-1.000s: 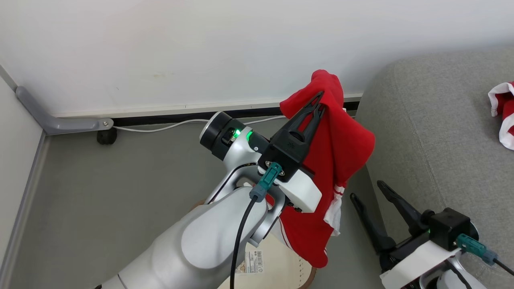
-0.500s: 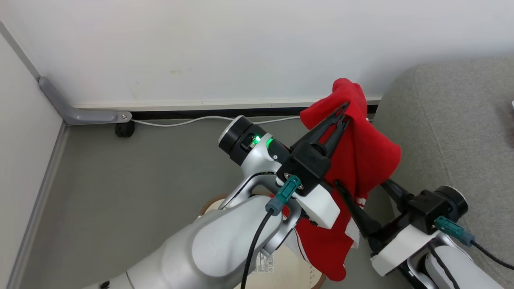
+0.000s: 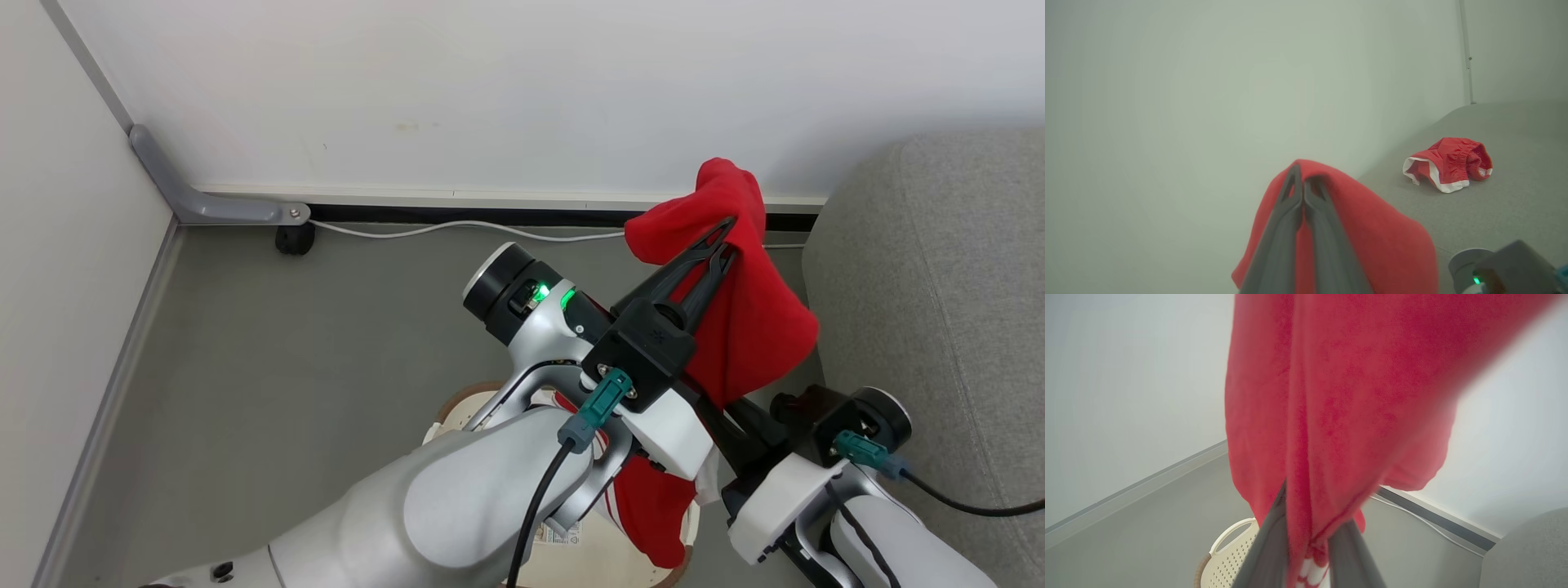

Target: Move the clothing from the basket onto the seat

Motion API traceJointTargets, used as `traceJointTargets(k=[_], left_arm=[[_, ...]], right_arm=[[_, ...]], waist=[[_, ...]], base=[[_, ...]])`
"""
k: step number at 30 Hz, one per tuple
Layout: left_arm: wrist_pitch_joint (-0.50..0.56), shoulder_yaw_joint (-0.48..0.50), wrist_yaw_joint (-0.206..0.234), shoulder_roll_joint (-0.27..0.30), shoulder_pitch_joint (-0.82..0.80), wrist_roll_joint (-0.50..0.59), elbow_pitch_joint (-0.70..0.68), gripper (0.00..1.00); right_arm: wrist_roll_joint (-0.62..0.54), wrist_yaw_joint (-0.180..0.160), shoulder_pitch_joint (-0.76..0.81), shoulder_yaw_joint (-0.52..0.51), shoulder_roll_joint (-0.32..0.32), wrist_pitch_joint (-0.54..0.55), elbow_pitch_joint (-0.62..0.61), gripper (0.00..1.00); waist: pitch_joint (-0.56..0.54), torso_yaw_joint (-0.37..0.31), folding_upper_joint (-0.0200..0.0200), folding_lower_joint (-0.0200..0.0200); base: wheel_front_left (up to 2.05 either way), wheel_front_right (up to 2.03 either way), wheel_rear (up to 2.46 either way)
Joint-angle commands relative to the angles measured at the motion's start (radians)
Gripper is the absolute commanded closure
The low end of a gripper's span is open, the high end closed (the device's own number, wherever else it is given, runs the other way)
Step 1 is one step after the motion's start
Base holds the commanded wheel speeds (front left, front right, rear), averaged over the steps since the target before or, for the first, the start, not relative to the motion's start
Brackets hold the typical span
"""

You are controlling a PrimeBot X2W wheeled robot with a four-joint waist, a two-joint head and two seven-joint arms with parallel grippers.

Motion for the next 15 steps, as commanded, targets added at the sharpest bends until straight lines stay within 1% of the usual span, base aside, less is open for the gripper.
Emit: traceJointTargets(k=[1, 5, 7, 8, 9, 10, 11, 15], left_arm=[[-0.011, 0.025, 0.014, 0.005, -0.056, -0.020, -0.017, 1.00], [-0.019, 0.012, 0.025, 0.005, -0.053, -0.038, -0.001, 1.00], [-0.023, 0.007, 0.022, 0.005, -0.047, -0.051, 0.009, 1.00], [-0.026, 0.007, 0.018, 0.005, -0.042, -0.061, 0.012, 0.89], [-0.028, 0.007, 0.012, 0.005, -0.035, -0.073, 0.017, 0.68], [-0.030, 0.007, 0.007, 0.005, -0.030, -0.078, 0.024, 0.42], [-0.031, 0.006, -0.001, 0.005, -0.024, -0.085, 0.032, 0.00], [-0.036, 0.011, -0.036, 0.005, 0.002, -0.117, 0.064, 0.00]], right_arm=[[0.019, 0.003, -0.017, 0.005, -0.009, -0.006, -0.020, 1.00], [0.049, 0.003, -0.007, -0.009, -0.025, -0.006, -0.050, 1.00], [0.061, 0.003, 0.002, -0.025, -0.033, -0.006, -0.073, 1.00], [0.067, 0.003, 0.007, -0.034, -0.037, -0.006, -0.085, 1.00], [0.074, 0.003, 0.012, -0.042, -0.041, -0.006, -0.094, 1.00], [0.079, 0.003, 0.016, -0.051, -0.047, -0.006, -0.103, 1.00], [0.082, 0.003, 0.020, -0.061, -0.054, -0.006, -0.113, 1.00], [0.100, 0.003, 0.034, -0.109, -0.084, -0.006, -0.147, 1.00]], waist=[[0.006, 0.001, 0.0000, 0.0000], [0.015, -0.010, 0.0000, 0.0000], [0.018, -0.021, 0.0000, 0.0000], [0.019, -0.027, 0.0000, 0.0000], [0.021, -0.034, 0.0000, 0.0000], [0.023, -0.041, 0.0000, 0.0000], [0.026, -0.049, 0.0000, 0.0000], [0.033, -0.084, 0.0000, 0.0000]], base=[[0.00, 0.00, 0.00], [0.00, 0.00, 0.00], [0.00, 0.00, 0.00], [0.00, 0.00, 0.00], [0.00, 0.00, 0.00], [0.00, 0.00, 0.00], [0.00, 0.00, 0.00], [0.00, 0.00, 0.00]])
